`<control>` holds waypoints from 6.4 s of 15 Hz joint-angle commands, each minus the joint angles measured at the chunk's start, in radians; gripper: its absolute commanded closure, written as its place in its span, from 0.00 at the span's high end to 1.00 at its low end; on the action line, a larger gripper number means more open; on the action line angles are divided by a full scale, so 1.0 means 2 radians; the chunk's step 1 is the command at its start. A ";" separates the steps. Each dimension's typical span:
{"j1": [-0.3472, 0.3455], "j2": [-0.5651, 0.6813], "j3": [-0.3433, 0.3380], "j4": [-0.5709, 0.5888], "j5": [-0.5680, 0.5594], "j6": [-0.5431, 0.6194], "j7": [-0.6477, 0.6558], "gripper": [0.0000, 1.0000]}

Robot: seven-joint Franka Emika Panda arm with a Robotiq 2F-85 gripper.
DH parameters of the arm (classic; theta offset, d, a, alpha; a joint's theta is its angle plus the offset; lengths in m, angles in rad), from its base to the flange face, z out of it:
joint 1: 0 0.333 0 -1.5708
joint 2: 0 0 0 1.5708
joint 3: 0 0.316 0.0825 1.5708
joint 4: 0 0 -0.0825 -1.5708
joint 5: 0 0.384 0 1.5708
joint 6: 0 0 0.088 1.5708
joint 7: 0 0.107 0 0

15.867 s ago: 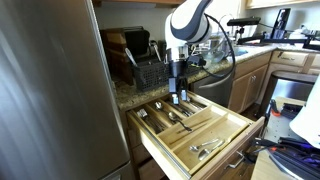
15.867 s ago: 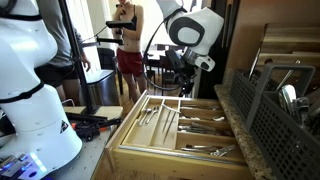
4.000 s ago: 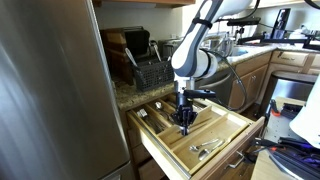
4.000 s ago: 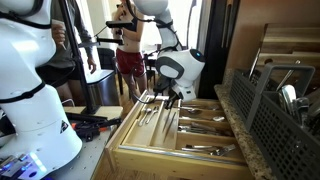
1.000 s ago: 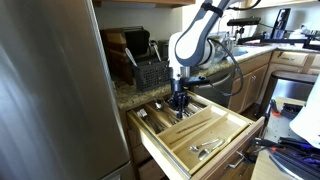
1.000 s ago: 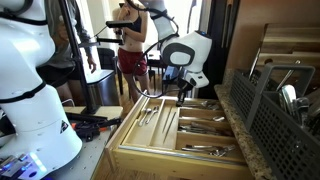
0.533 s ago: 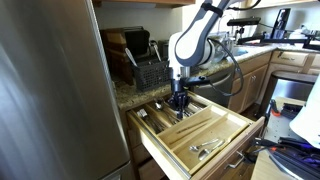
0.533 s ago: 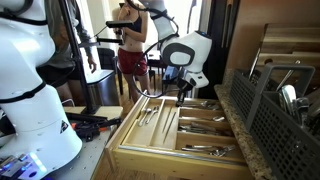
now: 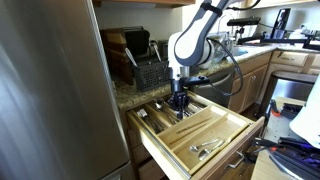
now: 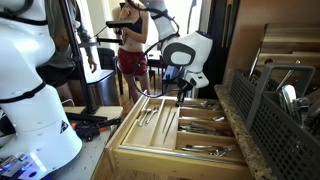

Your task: Take the spoon from the utensil holder and put it in the drawer with the other spoons

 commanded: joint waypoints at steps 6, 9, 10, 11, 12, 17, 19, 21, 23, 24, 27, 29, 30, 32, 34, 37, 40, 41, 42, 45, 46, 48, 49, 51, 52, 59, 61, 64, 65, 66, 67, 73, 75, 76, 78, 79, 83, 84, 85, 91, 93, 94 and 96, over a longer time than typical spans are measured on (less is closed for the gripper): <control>0.000 -0.005 -0.011 0.010 -0.005 -0.029 0.010 0.04; -0.001 -0.002 -0.014 0.016 -0.005 -0.038 0.008 0.04; -0.001 -0.001 -0.014 0.019 -0.004 -0.042 0.007 0.04; -0.001 0.000 -0.013 0.020 -0.004 -0.045 0.007 0.04; -0.002 0.000 -0.012 0.023 -0.001 -0.052 0.004 0.04; -0.003 -0.001 -0.013 0.028 0.000 -0.072 0.003 0.04; -0.003 -0.001 -0.013 0.031 0.000 -0.078 0.003 0.04; -0.004 0.000 -0.014 0.035 0.001 -0.085 0.002 0.04; -0.005 0.001 -0.014 0.038 0.001 -0.092 0.002 0.04; -0.006 0.001 -0.013 0.039 0.003 -0.098 0.001 0.04; -0.007 -0.001 -0.014 0.043 0.005 -0.113 0.000 0.04; -0.009 -0.002 -0.014 0.047 0.007 -0.124 -0.001 0.04; -0.009 -0.002 -0.014 0.049 0.006 -0.129 -0.001 0.04; -0.011 -0.002 -0.015 0.054 0.005 -0.137 -0.001 0.04; -0.011 -0.003 -0.018 0.058 0.003 -0.144 0.000 0.04; -0.012 -0.002 -0.021 0.066 0.002 -0.151 0.000 0.04; -0.013 0.001 -0.023 0.074 0.004 -0.162 -0.002 0.04; -0.013 0.001 -0.023 0.075 0.005 -0.165 -0.003 0.04; -0.014 0.002 -0.023 0.077 0.007 -0.170 -0.005 0.04; -0.015 0.002 -0.022 0.079 0.012 -0.187 -0.008 0.04; -0.016 0.002 -0.021 0.080 0.014 -0.193 -0.010 0.04; -0.015 0.002 -0.023 0.082 0.014 -0.203 -0.009 0.04; -0.016 0.003 -0.022 0.083 0.014 -0.209 -0.010 0.04; -0.016 0.003 -0.022 0.086 0.015 -0.222 -0.012 0.04; -0.017 0.003 -0.022 0.089 0.017 -0.230 -0.014 0.04; -0.021 0.005 -0.024 0.107 0.017 -0.276 -0.021 0.04; -0.021 0.006 -0.025 0.110 0.017 -0.278 -0.020 0.04; -0.017 0.007 -0.027 0.112 0.010 -0.271 -0.015 0.04; -0.017 0.009 -0.027 0.113 0.009 -0.269 -0.015 0.04; -0.017 0.010 -0.027 0.114 0.009 -0.270 -0.015 0.04; -0.017 0.011 -0.027 0.115 0.010 -0.270 -0.015 0.04; -0.019 0.022 -0.027 0.124 0.011 -0.273 -0.018 0.04; -0.019 0.025 -0.028 0.128 0.011 -0.274 -0.018 0.04; -0.020 0.028 -0.028 0.130 0.011 -0.275 -0.019 0.04; -0.021 0.033 -0.029 0.134 0.011 -0.276 -0.019 0.04; -0.021 0.034 -0.030 0.136 0.011 -0.277 -0.019 0.04; -0.024 0.041 -0.032 0.143 0.012 -0.279 -0.020 0.04; -0.024 0.043 -0.033 0.145 0.012 -0.281 -0.020 0.04; -0.025 0.045 -0.033 0.147 0.012 -0.281 -0.021 0.04; -0.028 0.050 -0.035 0.156 0.012 -0.286 -0.022 0.04; -0.028 0.052 -0.036 0.161 0.011 -0.290 -0.022 0.04; -0.028 0.053 -0.036 0.162 0.011 -0.293 -0.022 0.04; -0.030 0.054 -0.037 0.167 0.013 -0.301 -0.025 0.04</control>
